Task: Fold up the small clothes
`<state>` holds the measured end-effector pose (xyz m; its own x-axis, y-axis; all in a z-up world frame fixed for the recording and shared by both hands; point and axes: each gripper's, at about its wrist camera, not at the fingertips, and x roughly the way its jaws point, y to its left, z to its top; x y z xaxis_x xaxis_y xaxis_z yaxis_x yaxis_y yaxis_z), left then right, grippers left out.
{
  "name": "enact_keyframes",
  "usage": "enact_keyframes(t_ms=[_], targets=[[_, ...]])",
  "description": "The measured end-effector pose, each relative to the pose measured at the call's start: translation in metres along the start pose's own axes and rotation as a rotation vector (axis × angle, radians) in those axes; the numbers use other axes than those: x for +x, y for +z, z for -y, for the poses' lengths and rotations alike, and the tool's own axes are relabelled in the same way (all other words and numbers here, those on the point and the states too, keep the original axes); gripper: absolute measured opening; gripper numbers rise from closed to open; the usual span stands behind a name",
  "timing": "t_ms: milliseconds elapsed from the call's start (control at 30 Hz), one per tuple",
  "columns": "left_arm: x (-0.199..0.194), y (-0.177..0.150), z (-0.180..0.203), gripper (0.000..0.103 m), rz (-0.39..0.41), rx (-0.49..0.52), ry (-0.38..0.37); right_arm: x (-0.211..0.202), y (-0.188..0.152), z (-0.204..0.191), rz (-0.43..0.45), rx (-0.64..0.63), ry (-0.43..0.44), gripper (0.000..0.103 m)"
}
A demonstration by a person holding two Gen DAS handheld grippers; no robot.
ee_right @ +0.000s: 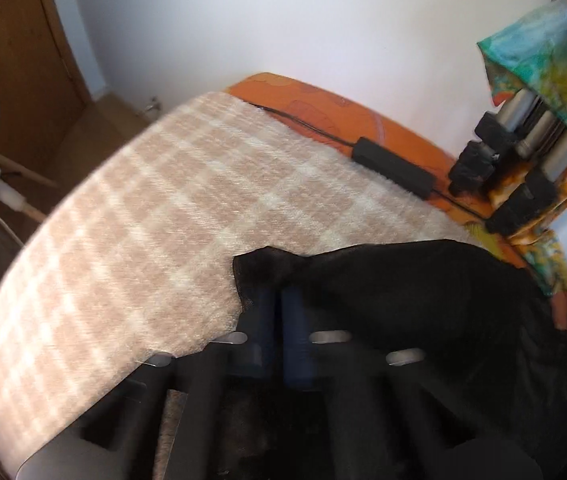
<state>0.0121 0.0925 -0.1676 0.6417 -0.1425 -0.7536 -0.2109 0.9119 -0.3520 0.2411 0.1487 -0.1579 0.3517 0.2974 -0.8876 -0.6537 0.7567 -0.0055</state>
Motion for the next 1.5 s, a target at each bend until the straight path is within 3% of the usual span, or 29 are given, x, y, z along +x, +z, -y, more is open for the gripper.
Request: enact_keyframes(t_ms=[167, 333, 467, 733, 1000, 1067, 1133, 1167, 1233, 1333, 1500], targets=[[-0.013, 0.005, 0.015, 0.000, 0.034, 0.040, -0.045, -0.035, -0.005, 0.029, 0.091, 0.096, 0.040, 0.000], [-0.023, 0.004, 0.048, 0.000, 0.043, 0.113, -0.109, -0.090, -0.027, 0.098, 0.213, 0.287, 0.101, 0.000], [-0.023, -0.002, 0.081, 0.000, 0.032, 0.192, -0.152, -0.118, -0.051, 0.143, 0.255, 0.361, 0.057, 0.000], [-0.001, -0.022, 0.137, 0.001, -0.047, 0.311, -0.165, -0.127, -0.104, 0.205, 0.220, 0.425, -0.044, 0.000], [0.025, -0.022, 0.164, 0.001, -0.087, 0.323, -0.170, -0.106, -0.104, 0.218, 0.204, 0.402, -0.068, 0.000], [0.021, -0.025, 0.170, 0.013, -0.079, 0.349, -0.151, -0.100, -0.100, 0.217, 0.182, 0.390, -0.067, 0.007], [0.011, -0.028, 0.175, 0.043, -0.049, 0.379, -0.139, -0.103, -0.103, 0.222, 0.172, 0.396, -0.060, 0.017], [0.006, -0.030, 0.176, 0.049, -0.036, 0.386, -0.129, -0.110, -0.106, 0.226, 0.185, 0.396, -0.054, 0.026], [-0.006, -0.035, 0.176, 0.050, -0.028, 0.399, -0.124, -0.125, -0.114, 0.234, 0.222, 0.405, -0.045, 0.036], [-0.018, -0.042, 0.179, 0.050, -0.013, 0.419, -0.104, -0.160, -0.129, 0.252, 0.281, 0.460, 0.013, 0.036], [-0.033, -0.049, 0.189, 0.050, 0.028, 0.432, -0.110, -0.224, -0.160, 0.263, 0.328, 0.481, 0.011, 0.036]])
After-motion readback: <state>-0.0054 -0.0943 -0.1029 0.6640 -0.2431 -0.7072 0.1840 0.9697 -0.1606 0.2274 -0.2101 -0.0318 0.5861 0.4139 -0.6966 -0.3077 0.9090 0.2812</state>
